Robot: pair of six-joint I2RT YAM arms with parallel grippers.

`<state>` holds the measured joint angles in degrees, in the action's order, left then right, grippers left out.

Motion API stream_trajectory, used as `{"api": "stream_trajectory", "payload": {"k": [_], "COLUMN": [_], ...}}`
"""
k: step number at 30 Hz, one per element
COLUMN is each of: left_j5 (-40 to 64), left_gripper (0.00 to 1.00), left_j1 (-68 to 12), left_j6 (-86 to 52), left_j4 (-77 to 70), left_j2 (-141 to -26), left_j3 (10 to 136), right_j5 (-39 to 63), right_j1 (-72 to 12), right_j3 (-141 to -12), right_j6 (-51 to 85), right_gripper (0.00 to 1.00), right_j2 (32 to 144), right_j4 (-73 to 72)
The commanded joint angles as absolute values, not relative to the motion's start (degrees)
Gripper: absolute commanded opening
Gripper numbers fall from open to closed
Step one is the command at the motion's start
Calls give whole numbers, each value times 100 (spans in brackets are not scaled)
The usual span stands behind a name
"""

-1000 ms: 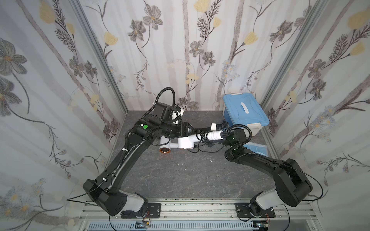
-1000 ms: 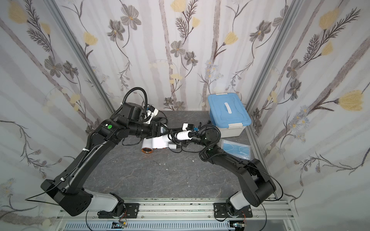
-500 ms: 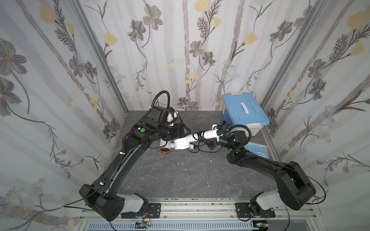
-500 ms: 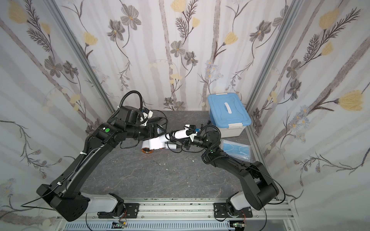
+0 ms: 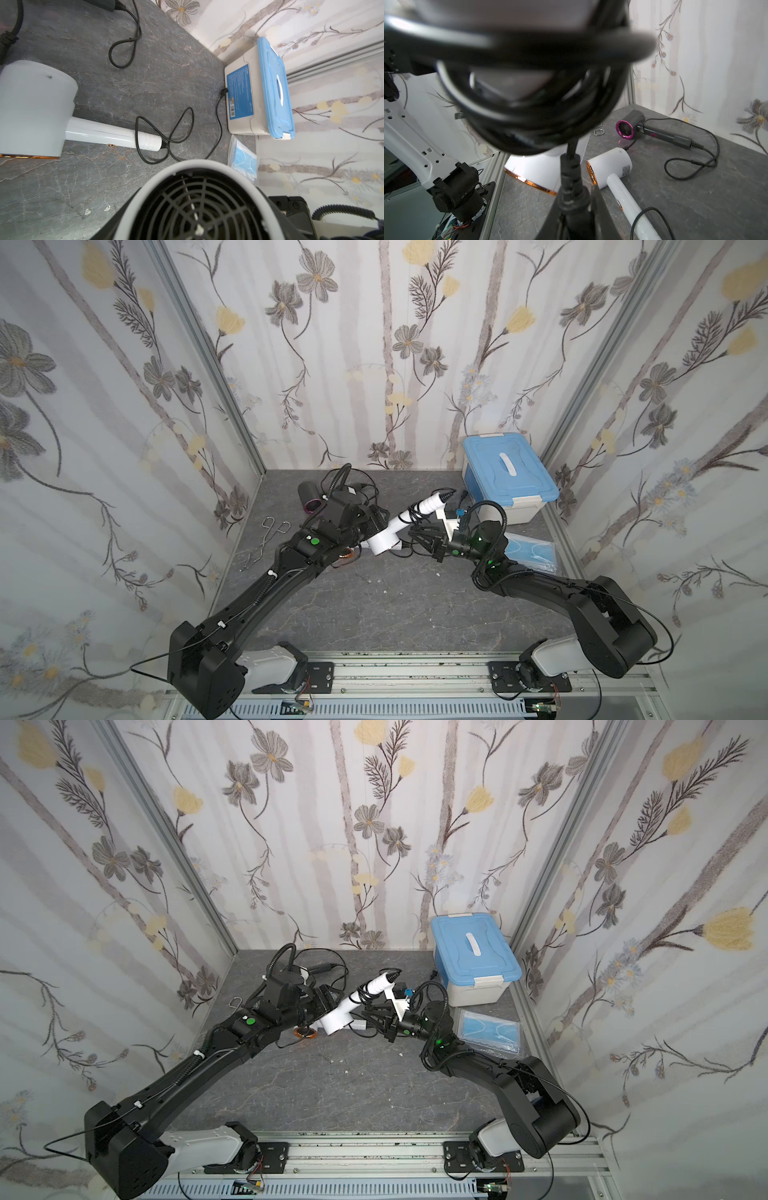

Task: Wrap the cord around the hair dryer
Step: Place the hair dryer at the center of the board.

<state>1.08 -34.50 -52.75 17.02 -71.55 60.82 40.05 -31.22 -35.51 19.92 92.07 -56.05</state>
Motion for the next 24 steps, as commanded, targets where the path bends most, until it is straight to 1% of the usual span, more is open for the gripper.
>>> {"api": "stream_trajectory", "payload": {"k": [1,4,7,11,14,18,20,24], "left_j5": [-1252,-1661,-2064,-2383,-2633,-2949,-2988,-2822], "left_gripper": [0,0,0,0,0,0,0,0], "left_j1": [-3620,-3771,-3917,-3990,-4008,-4032,-4035,-4073], "left_j6": [-6177,-6550,-6815,-6901,-6812,-6394,-6071,-5480], "left_j4": [720,591,598,772,1069,1652,1969,2482], "left_j2": [-7182,-7186,-7185,-7184,-7182,-7372,-7565,-8085], "left_j3": [5820,5576,5436,5427,5540,5868,6094,6555], "right_j5": [3564,2934,2228,1454,1036,432,192,113], "right_j1": [-3158,-3253,-3482,-3883,-4100,-4349,-4401,-4403], "right_j3": [-3357,-3068,-2973,-3173,-3279,-3701,-4117,-4831], "right_j6": [2560,2817,2622,1877,1566,1191,1066,993], "right_gripper": [0,0,0,0,0,0,0,0], "right_j2": [9178,8995,8959,8946,8923,8818,8798,8845], "right_j4": [-6069,-6597,-6654,-5961,-5468,-4041,-2931,-968]}}
